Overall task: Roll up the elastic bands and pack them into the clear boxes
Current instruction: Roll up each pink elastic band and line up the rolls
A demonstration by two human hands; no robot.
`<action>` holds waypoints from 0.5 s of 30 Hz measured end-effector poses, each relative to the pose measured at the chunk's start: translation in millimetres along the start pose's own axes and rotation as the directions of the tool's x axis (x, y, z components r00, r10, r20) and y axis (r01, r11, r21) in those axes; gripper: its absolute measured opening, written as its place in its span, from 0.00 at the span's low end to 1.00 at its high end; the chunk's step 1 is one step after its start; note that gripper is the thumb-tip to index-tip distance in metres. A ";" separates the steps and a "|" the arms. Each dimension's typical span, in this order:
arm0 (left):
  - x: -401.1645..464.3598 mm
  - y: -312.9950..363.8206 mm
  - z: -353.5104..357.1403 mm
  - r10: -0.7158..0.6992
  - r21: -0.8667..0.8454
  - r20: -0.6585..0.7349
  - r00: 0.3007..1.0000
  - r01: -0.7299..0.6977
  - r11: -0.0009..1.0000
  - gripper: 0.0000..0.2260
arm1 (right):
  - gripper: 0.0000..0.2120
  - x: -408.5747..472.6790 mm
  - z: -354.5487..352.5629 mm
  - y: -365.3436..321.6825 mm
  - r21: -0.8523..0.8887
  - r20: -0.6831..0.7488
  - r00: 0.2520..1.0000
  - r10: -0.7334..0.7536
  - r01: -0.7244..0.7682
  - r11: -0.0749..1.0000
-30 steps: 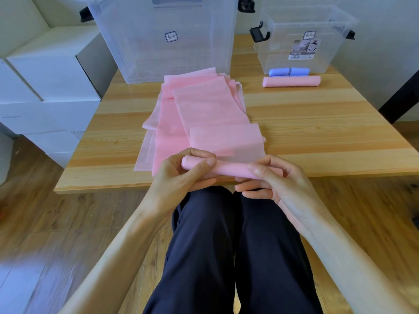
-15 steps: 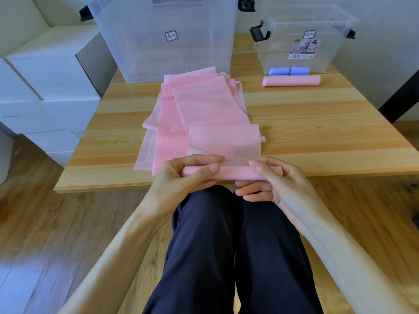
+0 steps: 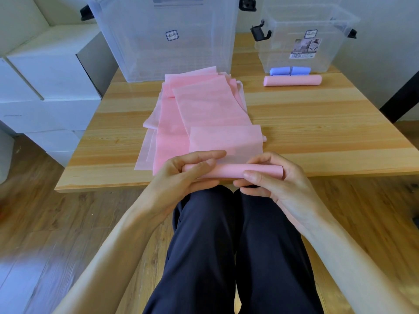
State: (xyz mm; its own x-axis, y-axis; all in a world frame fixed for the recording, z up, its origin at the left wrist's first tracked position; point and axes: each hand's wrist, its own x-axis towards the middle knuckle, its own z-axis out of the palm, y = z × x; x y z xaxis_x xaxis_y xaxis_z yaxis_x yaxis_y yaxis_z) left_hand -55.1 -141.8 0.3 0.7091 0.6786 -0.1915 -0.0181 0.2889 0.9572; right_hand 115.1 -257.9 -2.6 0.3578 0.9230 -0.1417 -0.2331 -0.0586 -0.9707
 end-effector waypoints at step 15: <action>-10.4 -6.1 -0.7 0.027 0.087 0.014 1.000 -0.029 0.996 0.12 | 0.13 -11.6 -1.1 10.4 0.065 -0.073 0.995 0.063 -0.058 0.996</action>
State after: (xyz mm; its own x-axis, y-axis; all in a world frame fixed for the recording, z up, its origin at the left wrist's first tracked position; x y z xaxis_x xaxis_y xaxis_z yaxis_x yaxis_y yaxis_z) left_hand -62.9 -150.1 -3.7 0.7179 0.6770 -0.1622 0.0234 0.2093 0.9776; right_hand 109.5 -269.7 -11.3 0.4077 0.8872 -0.2160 -0.3119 -0.0870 -0.9461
